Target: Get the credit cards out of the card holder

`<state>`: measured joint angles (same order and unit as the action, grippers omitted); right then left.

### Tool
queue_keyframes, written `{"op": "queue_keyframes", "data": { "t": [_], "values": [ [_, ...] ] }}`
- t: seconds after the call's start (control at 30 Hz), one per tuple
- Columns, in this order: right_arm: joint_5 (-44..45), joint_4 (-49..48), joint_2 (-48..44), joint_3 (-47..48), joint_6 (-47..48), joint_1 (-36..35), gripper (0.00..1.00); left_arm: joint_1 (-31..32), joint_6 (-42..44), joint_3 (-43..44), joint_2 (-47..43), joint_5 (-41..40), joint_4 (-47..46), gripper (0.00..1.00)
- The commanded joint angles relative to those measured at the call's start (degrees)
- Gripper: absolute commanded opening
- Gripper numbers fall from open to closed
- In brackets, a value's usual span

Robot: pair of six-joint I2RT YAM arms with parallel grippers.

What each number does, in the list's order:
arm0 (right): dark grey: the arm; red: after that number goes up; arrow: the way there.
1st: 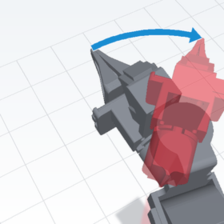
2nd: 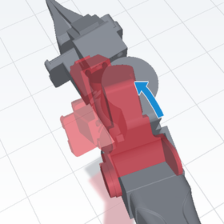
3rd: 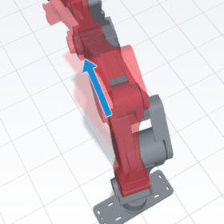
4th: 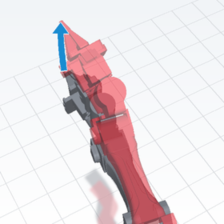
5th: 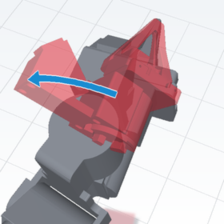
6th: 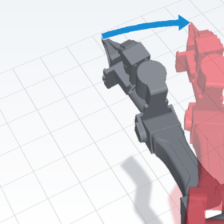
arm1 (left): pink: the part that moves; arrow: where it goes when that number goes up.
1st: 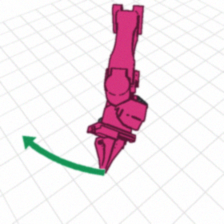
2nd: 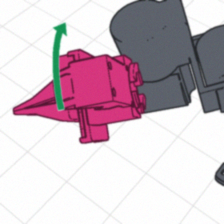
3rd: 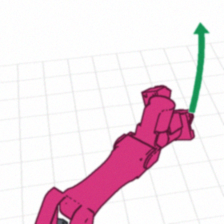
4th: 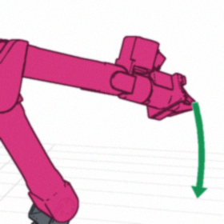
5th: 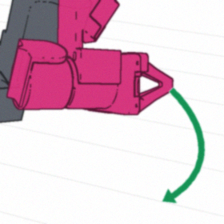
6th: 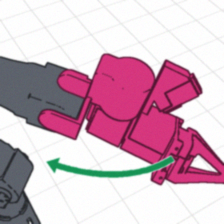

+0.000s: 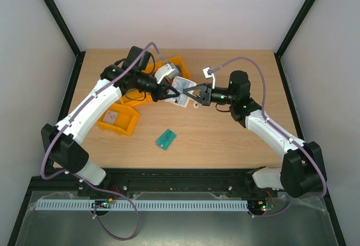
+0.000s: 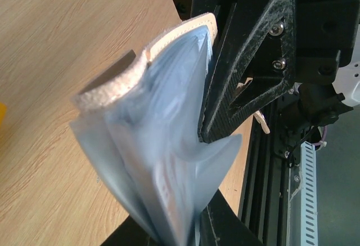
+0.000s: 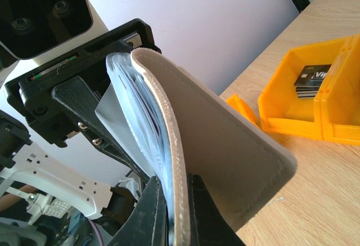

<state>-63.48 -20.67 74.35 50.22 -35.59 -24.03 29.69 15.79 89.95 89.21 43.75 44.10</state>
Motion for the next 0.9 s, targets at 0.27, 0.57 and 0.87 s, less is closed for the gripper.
{"op": "queue_keyframes", "data": {
  "t": [0.27,0.57,0.87],
  "values": [
    [0.2,0.4,-2.5,0.5,2.0,-0.8,0.28,-1.9,2.9,0.4,-0.6,5.7,1.7,0.02],
    [1.3,8.0,-3.3,1.8,9.1,-0.7,0.35,-3.9,7.0,1.0,-1.6,12.1,5.4,0.02],
    [2.2,6.6,-2.5,1.8,7.7,-0.8,0.32,-3.9,9.8,1.7,-1.7,14.9,7.6,0.02]
  ]
}}
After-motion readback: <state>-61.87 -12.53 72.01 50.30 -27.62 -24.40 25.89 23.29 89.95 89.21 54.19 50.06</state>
